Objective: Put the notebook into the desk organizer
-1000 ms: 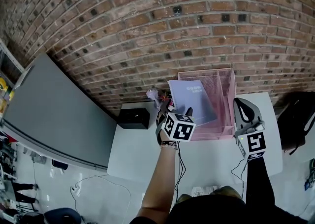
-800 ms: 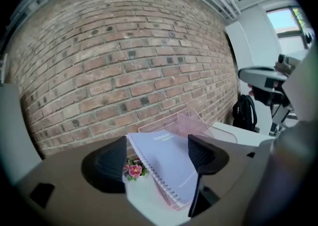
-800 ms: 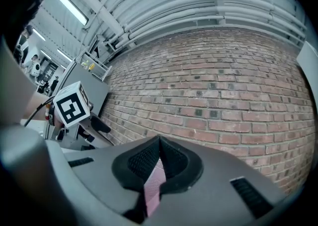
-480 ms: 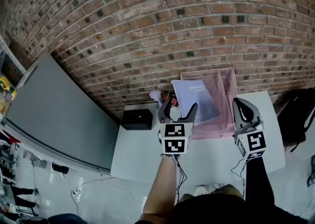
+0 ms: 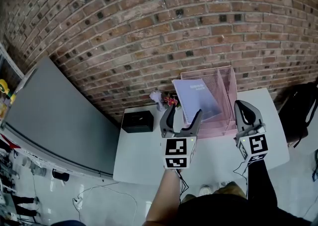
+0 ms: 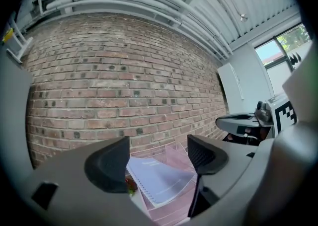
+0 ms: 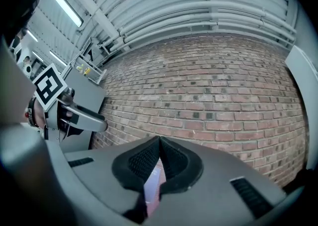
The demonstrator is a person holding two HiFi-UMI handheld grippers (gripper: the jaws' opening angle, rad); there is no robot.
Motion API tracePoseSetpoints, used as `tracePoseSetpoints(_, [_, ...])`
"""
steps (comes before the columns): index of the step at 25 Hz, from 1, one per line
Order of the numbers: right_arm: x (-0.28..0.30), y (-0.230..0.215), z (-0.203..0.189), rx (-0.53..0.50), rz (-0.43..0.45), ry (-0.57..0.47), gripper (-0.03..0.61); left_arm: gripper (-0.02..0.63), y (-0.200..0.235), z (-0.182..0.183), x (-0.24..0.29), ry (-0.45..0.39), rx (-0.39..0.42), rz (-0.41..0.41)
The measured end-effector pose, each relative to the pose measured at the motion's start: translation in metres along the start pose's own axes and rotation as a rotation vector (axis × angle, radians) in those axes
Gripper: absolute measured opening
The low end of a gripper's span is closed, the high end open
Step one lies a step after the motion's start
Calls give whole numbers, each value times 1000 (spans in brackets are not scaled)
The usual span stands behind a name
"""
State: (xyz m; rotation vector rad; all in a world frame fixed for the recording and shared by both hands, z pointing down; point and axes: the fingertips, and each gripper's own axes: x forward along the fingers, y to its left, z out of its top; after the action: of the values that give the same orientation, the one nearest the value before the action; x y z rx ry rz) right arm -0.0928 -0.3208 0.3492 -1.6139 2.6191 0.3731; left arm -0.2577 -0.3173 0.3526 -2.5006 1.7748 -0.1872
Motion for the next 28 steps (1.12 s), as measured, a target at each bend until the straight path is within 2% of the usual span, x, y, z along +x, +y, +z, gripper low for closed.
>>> tracePoseSetpoints(7, [-7,1,-3,14,-25,2,21,362,-13,-5,-5,-9,57,-42])
tracePoseSetpoints(9, [-8,3,-4,12,-23,6,21,339,-14,-8,-6,-4,57,-41])
tracePoseSetpoints(11, [-8,3,-4,8,-21,8,21,180,-11,-9,-7,-12,48,-18])
tracePoseSetpoints(17, [-5,1,-3,0,-16,11,21,18,3,-6,-10,-46,34,45])
tracePoseSetpoints(28, [-1,-1,-5,5,-9,7,21,14,14,0,-10,-90,9,86])
